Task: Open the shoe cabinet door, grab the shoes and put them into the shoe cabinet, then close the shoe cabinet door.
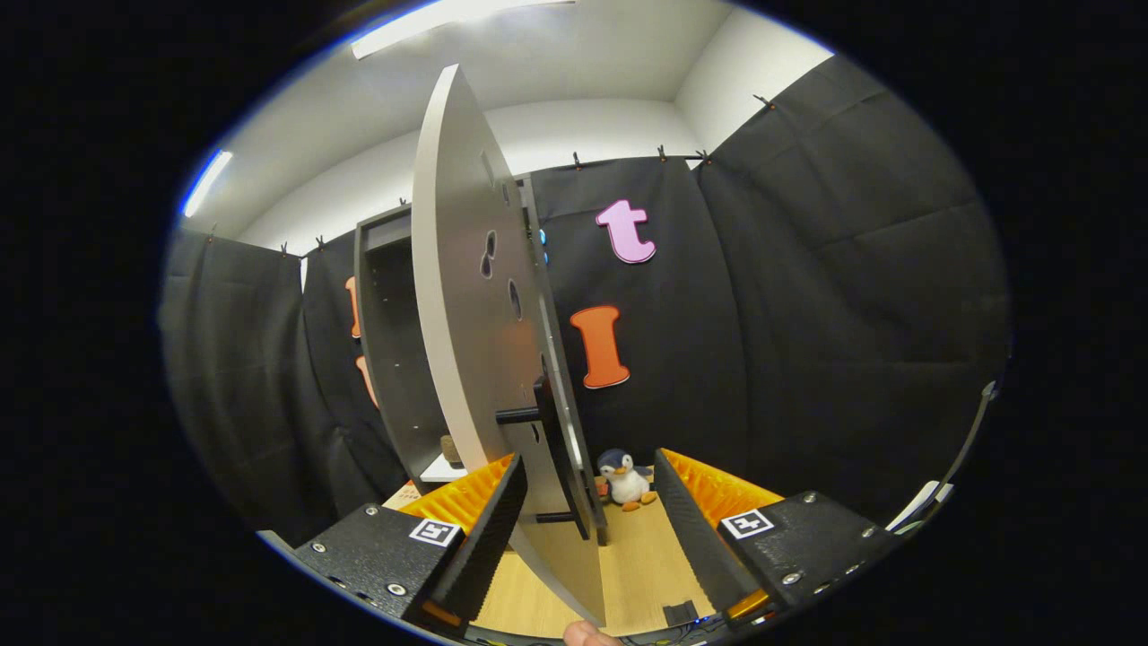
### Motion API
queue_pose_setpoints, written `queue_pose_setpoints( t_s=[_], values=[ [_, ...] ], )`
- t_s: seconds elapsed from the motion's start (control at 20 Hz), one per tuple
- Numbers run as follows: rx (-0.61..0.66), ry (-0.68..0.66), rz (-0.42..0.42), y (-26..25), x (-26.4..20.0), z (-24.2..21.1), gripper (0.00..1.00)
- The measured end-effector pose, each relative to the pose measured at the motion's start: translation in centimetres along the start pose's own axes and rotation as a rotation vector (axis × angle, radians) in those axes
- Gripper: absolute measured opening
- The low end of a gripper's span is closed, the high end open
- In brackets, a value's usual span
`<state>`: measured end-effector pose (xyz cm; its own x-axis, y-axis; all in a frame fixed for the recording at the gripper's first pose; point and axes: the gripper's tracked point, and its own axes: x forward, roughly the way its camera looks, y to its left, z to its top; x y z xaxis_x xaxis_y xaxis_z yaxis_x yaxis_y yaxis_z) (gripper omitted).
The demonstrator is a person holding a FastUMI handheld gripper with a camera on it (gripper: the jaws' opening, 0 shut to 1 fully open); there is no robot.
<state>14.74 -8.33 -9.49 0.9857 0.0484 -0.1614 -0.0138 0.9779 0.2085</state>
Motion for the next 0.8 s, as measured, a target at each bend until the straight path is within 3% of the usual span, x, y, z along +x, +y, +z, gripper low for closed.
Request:
queue_pose_setpoints(
  t_s=[0.2,0.8],
  values=[
    [-0.014,0.022,0.062,3.4,0.4,-0.7,0.9],
    [-0.004,0.096,0.146,14.8,4.6,-3.4,0.91]
  ],
)
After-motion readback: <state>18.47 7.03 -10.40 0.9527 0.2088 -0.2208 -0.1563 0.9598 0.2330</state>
